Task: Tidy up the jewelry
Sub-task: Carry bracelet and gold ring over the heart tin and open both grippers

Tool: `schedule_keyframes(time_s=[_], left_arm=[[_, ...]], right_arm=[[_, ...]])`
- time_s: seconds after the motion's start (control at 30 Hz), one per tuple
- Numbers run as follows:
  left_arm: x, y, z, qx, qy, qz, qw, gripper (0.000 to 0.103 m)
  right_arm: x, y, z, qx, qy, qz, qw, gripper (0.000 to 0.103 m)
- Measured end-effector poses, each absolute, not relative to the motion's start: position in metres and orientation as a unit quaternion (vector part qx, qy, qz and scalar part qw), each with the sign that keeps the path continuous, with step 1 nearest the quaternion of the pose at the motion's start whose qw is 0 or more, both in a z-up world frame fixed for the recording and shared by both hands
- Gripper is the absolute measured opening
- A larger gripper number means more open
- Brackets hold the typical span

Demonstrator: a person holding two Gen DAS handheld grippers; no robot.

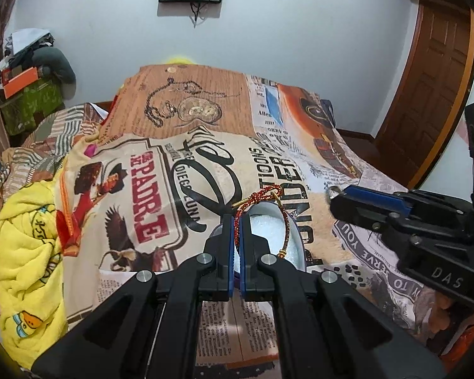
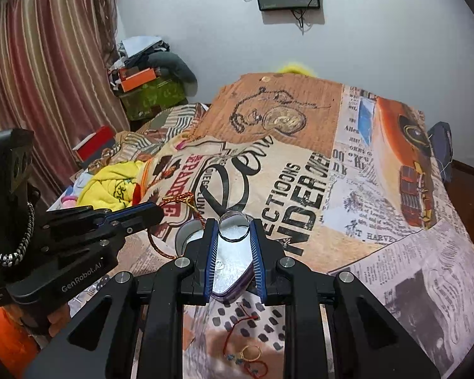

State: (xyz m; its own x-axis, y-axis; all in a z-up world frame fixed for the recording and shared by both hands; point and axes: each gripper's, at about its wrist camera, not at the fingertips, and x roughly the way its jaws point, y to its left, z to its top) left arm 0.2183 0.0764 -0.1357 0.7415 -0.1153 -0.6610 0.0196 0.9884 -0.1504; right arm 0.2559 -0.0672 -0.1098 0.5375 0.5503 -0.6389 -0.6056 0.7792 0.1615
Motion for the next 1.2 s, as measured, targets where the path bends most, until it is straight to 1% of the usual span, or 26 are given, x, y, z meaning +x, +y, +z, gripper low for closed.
schedule_keyframes(time_s=[0.2,0.5,0.93,1.07,1.2], left_arm=[[0.231,0.074,-0.151,-0.058,0.373,-0.041,0.925,0.001],[0.245,0.078,-0.163,-0.058,0.390,-0.040,0.918,0.001],[0.234,0.086,-0.153,-0.048,0.382,-0.028,0.922,0.002],[0.229,0.091,-0.151,-0.051,0.382,-0.020,0.922,0.005],[0.225,0.095,-0.151,-0.054,0.386,-0.013,0.921,0.006]], right_arm=[[0.269,-0.058,-0.129,-0.043,0.375,0.333,0.864,0.019],[0.277,-0.049,-0.143,-0.052,0.392,0.336,0.855,0.019],[0.282,-0.035,-0.155,-0.072,0.405,0.336,0.847,0.019],[0.281,-0.031,-0.159,-0.082,0.409,0.331,0.846,0.019],[0.281,-0.030,-0.162,-0.085,0.422,0.329,0.841,0.019]])
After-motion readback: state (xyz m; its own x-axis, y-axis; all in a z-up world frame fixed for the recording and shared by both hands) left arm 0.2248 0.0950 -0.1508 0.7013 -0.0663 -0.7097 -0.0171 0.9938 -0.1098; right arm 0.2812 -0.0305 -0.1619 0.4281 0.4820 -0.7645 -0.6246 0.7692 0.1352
